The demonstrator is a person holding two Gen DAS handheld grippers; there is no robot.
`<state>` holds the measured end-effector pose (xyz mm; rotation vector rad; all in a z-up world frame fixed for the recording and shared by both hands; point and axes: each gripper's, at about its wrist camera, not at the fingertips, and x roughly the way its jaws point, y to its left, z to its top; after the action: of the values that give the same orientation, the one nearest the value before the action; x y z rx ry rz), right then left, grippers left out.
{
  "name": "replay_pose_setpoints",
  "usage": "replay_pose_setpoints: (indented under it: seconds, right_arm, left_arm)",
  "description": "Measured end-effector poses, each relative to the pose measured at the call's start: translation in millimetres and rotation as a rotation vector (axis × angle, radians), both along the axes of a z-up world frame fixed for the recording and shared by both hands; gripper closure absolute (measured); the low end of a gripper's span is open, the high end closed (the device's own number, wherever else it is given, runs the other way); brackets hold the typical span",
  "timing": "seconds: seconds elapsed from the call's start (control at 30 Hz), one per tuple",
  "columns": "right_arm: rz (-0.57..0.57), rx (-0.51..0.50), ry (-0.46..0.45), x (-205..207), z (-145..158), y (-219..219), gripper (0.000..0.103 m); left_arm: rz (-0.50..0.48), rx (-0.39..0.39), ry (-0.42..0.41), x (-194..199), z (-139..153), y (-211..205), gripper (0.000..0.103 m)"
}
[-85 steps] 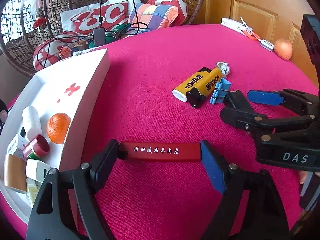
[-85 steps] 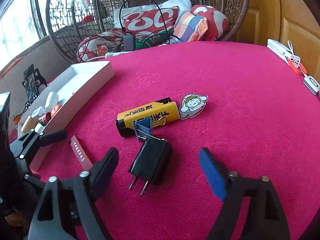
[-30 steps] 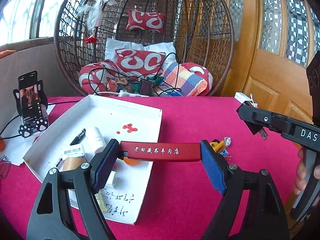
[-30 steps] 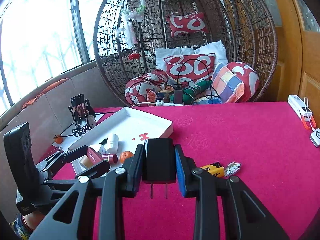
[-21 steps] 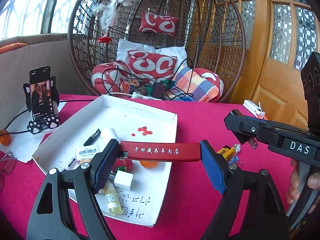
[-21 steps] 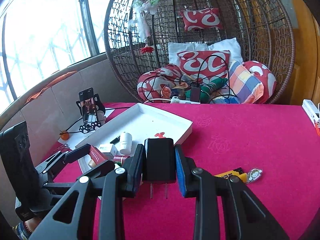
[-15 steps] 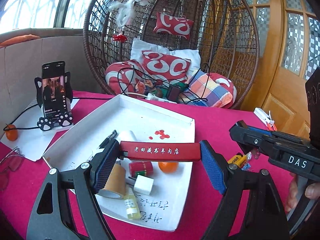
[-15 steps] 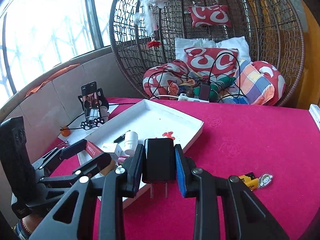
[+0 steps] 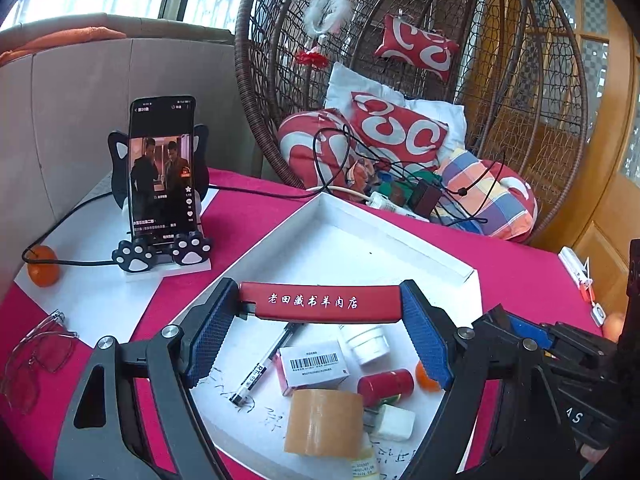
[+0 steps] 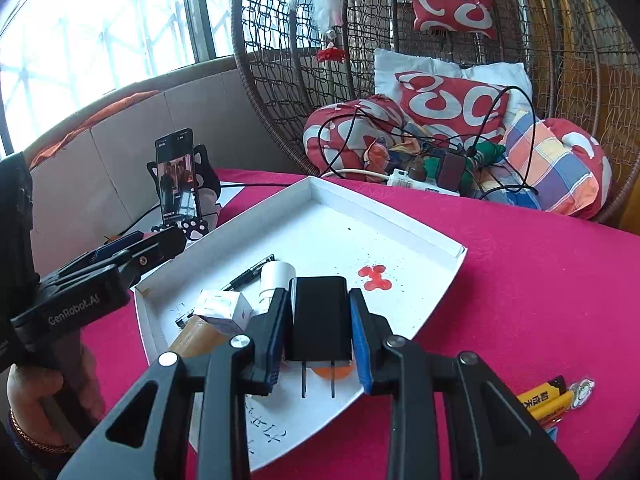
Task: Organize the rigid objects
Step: 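Carry the lighter and charger plug into the white tray and release both, then withdraw both grippers from the tray toward the yellow lighters and blue clip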
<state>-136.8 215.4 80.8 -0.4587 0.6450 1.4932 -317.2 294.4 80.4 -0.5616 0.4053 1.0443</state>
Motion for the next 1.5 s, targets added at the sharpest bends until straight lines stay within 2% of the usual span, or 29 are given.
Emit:
replay_pose_setpoints:
  seconds: [0.1,0.27,0.33,0.37,0.4,0.43,0.5,0.6,0.73,0.93,1.03,1.23,1.37,1.5]
  right_arm:
    - [-0.016,-0.027,0.027,0.0,-12.3,14.2,0.074]
    - [-0.029,-0.053,0.029,-0.8,-28.6,26.5,0.073]
    - [-0.028,-0.061,0.042,-0.4,-33.7,27.4,0.073]
    - [-0.025,-0.068,0.046,-0.3,-35.6,27.8,0.072]
    - [-0.023,-0.075,0.046,-0.6,-37.4,28.7,0.064]
    - [-0.019,-0.076,0.042,-0.7,-38.5,27.3,0.037]
    - [-0.003,-0.045,0.028,-2.0,-37.5,20.5,0.005]
    - [0.003,-0.002,-0.008,-5.5,-33.5,5.5,0.0]
    - [-0.039,0.057,-0.029,0.1,-25.0,-21.1,0.0]
    - [-0.156,0.135,0.054,34.9,-7.9,-54.3,0.0]
    - [-0.194,0.15,0.079,48.6,-3.8,-62.9,0.0]
    - [-0.274,0.189,0.093,84.1,3.3,-86.8,0.0]
    - [-0.4,0.218,0.101,131.9,5.8,-116.4,0.0]
    - [-0.554,0.197,0.095,182.8,-7.4,-149.5,0.0]
  left_arm:
    - [0.003,-0.013,0.04,9.3,-6.8,5.3,0.021]
    - [0.042,-0.031,0.051,9.1,-16.9,6.4,0.02]
    - [0.062,-0.024,0.042,5.5,-18.9,5.2,0.014]
    - [0.078,-0.017,0.037,3.1,-19.2,3.7,0.005]
    - [0.095,-0.007,0.028,0.1,-19.7,0.7,0.0]
    - [0.11,0.003,0.021,-3.1,-19.7,-2.8,0.0]
    - [0.134,0.014,0.02,-6.1,-19.5,-10.1,0.0]
    - [0.151,0.037,0.001,-10.7,-17.2,-26.2,0.0]
    - [0.158,0.089,-0.011,-14.1,-5.4,-45.9,0.0]
    - [0.13,0.143,-0.061,-9.8,19.2,-65.0,0.0]
    - [0.091,0.155,-0.059,1.2,24.6,-74.4,0.0]
    - [-0.03,0.137,-0.05,36.2,22.1,-90.7,0.0]
    - [-0.143,0.106,-0.025,67.8,13.8,-104.6,0.0]
    - [-0.291,0.062,-0.011,106.2,-1.7,-122.2,0.0]
